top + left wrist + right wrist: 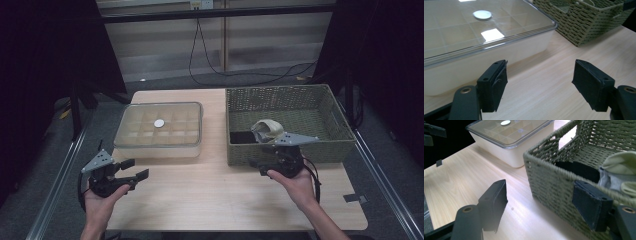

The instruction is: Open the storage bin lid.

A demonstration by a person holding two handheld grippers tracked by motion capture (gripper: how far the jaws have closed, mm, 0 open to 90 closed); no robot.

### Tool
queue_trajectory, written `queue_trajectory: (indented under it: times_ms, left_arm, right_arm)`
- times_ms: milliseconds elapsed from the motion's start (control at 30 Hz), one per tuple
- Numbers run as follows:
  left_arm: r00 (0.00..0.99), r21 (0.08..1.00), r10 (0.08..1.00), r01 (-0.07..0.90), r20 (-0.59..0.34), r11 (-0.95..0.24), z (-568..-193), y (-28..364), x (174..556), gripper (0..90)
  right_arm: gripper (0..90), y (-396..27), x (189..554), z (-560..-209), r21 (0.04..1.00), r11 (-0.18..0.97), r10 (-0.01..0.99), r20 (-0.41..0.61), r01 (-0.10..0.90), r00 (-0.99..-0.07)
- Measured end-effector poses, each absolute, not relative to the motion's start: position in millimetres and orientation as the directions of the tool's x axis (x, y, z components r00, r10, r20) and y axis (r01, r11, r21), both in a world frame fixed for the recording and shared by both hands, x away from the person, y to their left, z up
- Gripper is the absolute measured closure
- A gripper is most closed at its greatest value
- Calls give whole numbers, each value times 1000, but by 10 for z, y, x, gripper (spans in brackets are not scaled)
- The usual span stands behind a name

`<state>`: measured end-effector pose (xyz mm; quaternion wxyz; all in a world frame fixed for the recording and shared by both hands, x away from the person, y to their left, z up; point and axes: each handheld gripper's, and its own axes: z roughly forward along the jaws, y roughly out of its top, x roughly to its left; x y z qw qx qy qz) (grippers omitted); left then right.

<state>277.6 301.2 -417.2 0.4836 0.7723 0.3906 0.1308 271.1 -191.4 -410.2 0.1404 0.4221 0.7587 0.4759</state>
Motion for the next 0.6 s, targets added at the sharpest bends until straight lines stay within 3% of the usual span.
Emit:
queue_trajectory:
  times_ms: [600]
  left_arm:
    - [614,825,766,524,-192,-213,-4078,3423,2993,238]
  right_arm:
    - [277,-1534,3237,-3872,828,247,735,178,503,-654]
